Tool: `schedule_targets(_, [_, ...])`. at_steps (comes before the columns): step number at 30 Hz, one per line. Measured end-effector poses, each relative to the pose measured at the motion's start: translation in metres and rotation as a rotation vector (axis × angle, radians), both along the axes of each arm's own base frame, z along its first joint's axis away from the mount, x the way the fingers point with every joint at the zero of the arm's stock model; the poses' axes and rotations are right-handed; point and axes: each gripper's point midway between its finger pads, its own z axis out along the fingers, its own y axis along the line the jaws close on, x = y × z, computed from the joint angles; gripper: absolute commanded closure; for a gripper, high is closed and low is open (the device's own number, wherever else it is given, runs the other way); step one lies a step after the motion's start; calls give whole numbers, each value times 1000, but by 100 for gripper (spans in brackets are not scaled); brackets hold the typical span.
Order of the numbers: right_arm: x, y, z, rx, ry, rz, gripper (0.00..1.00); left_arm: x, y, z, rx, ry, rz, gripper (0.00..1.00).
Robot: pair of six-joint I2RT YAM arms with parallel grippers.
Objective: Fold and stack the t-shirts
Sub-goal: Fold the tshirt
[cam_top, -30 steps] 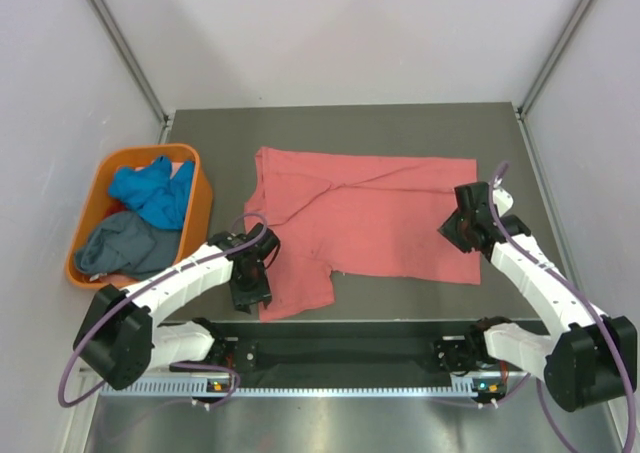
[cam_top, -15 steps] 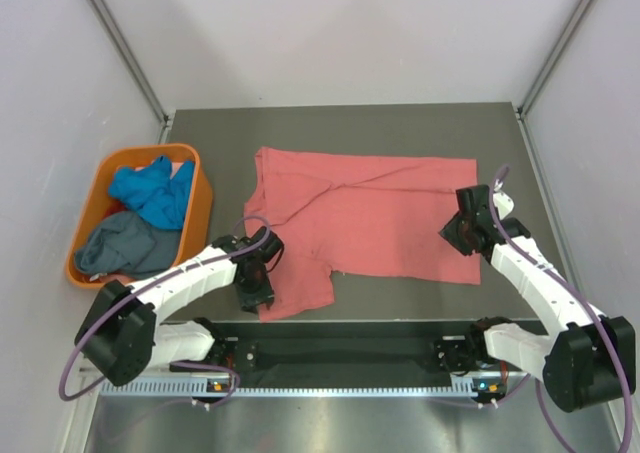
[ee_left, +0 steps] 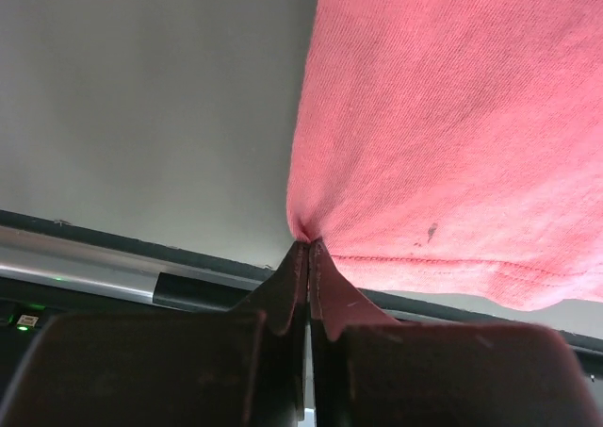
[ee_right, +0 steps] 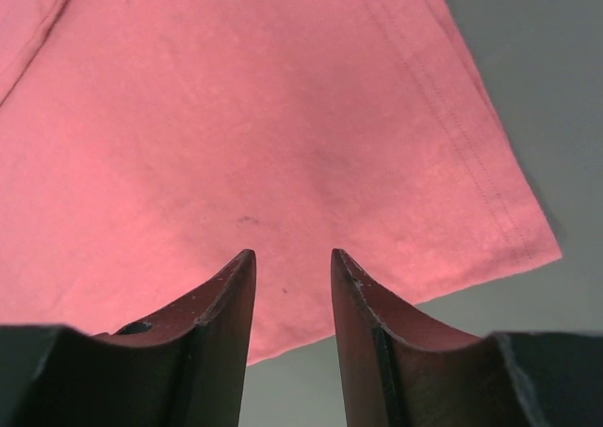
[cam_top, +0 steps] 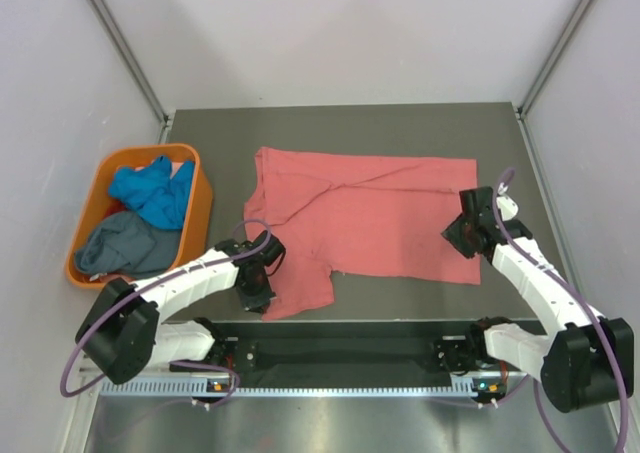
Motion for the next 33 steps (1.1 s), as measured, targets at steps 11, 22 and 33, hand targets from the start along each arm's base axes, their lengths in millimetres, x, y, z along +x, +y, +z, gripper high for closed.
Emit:
schedule_targets(11, [-38,-34,-31,27,155,-257,50,18,-12,18,-42,-84,-77,100])
schedule_targets(22, [-77,-66,-59,3,265,-458,52,54,-36,59,-104,-217,-202,100])
schedule_targets(33, [-73,-65,-76,6,269,-460,76,55,-31,59,-74,-226,-234,100])
